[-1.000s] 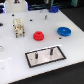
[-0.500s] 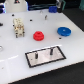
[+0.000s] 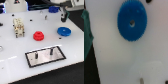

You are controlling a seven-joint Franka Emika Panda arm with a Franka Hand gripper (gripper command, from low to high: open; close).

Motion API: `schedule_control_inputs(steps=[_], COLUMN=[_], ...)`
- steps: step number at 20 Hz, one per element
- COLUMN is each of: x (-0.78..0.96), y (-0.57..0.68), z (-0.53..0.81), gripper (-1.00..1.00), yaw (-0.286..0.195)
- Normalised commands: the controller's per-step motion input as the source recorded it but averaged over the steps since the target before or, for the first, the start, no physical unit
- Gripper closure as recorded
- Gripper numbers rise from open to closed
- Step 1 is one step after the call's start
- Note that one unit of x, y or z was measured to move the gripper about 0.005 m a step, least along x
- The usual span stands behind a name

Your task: Insert the blue gear onto the right peg, followed by the red gear

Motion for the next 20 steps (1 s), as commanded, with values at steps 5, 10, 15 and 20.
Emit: schedule_control_inputs(steps=[5, 10, 15, 20], x=[-0.28, -0.32, -0.4, -0.37], y=[-0.03, -0.12, -0.19, -0.07], z=[-0.53, -0.48, -0.35, -0.2], gripper=[-1.0, -1.0, -1.0, -1.0], yaw=[0.0, 0.0, 0.0, 0.0])
